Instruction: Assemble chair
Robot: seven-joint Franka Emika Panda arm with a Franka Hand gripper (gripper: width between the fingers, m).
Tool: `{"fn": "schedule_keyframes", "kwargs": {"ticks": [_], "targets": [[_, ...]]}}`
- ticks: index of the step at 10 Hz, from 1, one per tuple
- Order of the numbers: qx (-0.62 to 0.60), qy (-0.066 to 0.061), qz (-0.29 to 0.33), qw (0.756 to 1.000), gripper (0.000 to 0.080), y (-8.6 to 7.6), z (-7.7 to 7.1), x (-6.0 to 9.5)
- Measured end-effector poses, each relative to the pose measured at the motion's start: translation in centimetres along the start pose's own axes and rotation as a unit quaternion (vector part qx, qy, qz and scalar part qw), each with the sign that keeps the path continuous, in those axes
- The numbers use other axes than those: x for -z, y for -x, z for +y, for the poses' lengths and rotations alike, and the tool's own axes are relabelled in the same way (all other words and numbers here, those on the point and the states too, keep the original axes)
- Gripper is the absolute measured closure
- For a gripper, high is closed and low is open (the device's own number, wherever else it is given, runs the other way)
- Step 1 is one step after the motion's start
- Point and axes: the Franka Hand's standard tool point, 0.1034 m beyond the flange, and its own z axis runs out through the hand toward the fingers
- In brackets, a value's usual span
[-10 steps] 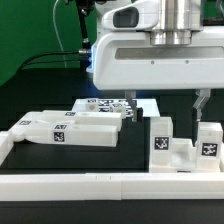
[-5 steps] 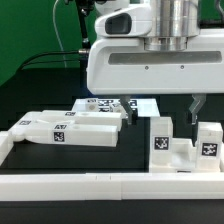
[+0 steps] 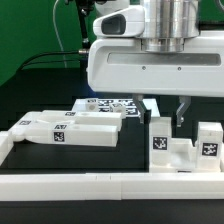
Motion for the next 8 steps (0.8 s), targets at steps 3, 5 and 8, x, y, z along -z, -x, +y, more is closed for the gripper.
{"fn": "schedule_keyframes", "kwargs": {"ticks": [3, 5, 8], "targets": [[-0.187, -0.011, 0.0, 0.982, 0.0525, -0.21, 0.22, -0.07], [-0.359, -0.015, 0.0, 0.933, 0.0525, -0.01, -0.29, -0.1], [-0.524, -0.051, -0.008, 0.85, 0.0524, -0.4, -0.69, -0.02]]}}
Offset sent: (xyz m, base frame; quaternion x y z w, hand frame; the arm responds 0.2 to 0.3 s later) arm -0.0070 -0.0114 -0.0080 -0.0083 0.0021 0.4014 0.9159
